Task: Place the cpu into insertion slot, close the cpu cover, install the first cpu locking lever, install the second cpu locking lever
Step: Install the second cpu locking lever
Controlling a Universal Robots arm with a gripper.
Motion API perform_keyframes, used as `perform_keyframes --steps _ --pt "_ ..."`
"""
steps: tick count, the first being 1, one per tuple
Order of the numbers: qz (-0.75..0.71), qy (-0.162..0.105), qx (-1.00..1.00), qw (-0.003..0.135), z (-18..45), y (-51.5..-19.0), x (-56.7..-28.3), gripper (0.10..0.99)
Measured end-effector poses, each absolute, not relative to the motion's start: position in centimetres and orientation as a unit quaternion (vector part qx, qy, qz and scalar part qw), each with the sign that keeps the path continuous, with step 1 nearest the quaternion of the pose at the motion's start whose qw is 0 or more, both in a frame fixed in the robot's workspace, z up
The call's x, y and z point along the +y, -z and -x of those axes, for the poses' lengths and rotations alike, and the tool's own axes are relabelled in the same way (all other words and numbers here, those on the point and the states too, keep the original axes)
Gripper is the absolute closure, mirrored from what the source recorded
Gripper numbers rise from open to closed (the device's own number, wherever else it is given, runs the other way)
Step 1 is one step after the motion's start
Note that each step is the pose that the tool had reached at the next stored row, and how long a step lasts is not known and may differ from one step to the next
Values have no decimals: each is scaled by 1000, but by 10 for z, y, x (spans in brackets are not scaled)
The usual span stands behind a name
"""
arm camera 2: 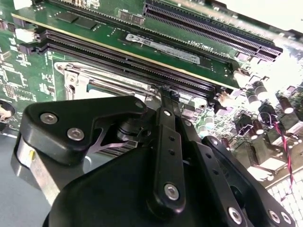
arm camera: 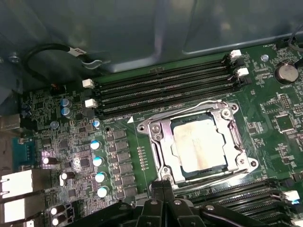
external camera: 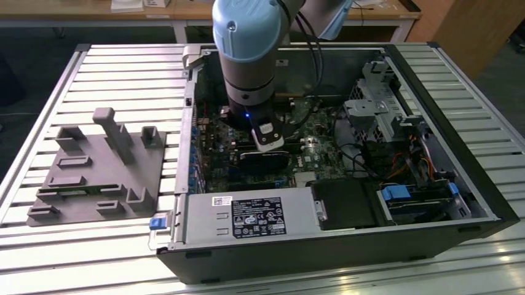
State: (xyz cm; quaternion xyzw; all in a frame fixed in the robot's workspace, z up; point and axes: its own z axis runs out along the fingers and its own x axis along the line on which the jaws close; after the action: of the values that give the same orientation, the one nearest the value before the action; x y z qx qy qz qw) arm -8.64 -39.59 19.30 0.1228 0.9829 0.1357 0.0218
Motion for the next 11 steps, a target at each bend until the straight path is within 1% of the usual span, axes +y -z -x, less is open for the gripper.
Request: perform_keyframes --steps 5,11 --pt "-123 -138 983 21 87 -188 -396 980" --pt "-123 -139 982 22 87 -191 -396 980"
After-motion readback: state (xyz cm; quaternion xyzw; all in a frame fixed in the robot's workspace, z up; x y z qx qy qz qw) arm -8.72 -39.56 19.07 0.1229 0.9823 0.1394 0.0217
